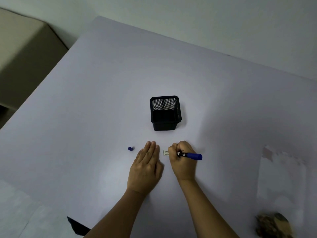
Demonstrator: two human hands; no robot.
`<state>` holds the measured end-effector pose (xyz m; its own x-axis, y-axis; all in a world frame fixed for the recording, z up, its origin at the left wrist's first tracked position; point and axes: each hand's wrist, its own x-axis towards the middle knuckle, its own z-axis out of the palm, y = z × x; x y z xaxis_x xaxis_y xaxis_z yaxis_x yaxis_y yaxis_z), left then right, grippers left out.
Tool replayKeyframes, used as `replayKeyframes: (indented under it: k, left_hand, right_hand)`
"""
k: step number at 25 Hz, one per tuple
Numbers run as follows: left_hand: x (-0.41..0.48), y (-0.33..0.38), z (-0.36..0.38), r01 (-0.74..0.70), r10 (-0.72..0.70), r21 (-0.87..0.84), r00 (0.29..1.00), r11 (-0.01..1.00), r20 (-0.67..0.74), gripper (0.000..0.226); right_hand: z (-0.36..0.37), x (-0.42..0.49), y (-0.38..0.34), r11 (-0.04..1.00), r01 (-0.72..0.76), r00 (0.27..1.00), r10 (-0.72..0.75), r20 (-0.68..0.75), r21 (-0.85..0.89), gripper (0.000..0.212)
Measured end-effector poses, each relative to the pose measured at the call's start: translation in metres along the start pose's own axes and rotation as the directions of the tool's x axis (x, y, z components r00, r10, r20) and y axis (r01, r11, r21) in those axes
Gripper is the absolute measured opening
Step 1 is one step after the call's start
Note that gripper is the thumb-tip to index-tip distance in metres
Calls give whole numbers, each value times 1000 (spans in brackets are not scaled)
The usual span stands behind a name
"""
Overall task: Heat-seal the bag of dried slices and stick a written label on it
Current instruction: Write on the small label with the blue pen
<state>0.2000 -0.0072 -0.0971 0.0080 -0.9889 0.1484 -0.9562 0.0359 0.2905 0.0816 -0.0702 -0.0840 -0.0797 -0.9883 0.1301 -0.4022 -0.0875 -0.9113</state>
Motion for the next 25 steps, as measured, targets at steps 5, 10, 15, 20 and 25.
replayKeyframes:
  k: [5,10,15,20,25]
  left_hand:
    - [1,0,0,0,0,1,1000,1000,1,47]
    - [1,1,0,2,-2,-8,1000,1000,-1,46]
    - [1,0,1,-4,4,-9,1000,1000,-15,46]
    - [2,0,1,-5,5,-9,1000,1000,-12,47]
    - [1,1,0,-1,1,-22,1000,1000,-22,46]
  right_hand:
    - [0,0,1,1000,2,1000,-2,0,10,24]
    - [0,0,1,1000,1,1000,-1,9,9,23]
    - [-1,0,1,1000,23,1000,-23,0,8,23]
    - [-2,1,-1,997,76,997,-76,2,23,22]
    - [-1,0,1,997,67,998,-66,-17,24,23]
